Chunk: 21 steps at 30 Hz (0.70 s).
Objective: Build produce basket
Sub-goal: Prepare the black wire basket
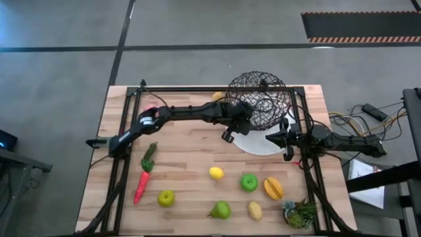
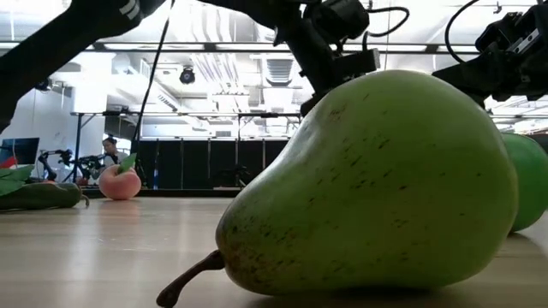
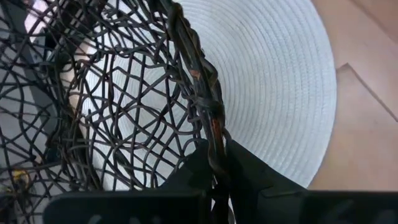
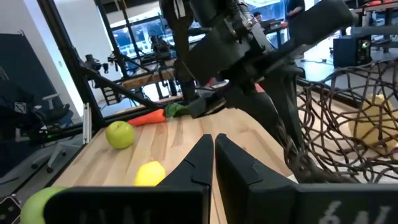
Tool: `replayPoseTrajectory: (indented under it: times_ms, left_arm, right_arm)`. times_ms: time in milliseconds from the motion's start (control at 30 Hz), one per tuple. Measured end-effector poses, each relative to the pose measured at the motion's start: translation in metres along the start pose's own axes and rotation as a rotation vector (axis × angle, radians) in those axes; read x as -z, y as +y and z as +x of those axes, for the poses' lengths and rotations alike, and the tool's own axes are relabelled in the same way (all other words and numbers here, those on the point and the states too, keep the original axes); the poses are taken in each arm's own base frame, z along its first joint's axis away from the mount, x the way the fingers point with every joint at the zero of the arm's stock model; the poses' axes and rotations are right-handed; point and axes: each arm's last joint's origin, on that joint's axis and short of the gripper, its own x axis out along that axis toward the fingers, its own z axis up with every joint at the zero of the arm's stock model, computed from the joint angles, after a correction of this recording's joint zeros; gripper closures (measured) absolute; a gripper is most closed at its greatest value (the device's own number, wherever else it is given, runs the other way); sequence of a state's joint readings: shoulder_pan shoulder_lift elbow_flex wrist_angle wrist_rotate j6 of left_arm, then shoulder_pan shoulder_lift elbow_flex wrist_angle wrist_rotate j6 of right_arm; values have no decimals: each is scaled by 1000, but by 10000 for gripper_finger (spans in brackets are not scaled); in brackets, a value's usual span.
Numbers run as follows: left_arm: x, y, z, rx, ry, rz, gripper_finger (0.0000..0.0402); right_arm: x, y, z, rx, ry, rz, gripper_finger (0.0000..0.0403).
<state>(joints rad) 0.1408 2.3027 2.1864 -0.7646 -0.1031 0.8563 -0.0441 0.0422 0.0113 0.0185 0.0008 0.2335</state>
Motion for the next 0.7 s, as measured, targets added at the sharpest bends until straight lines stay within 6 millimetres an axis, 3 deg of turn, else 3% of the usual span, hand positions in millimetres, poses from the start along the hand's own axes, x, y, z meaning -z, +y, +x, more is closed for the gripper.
replayPoseTrajectory:
  times_ms: [700]
  left_arm:
    - [2, -15, 36, 38, -65, 110, 385]
  right_arm:
    - [0, 0, 0, 2, 2, -6, 394]
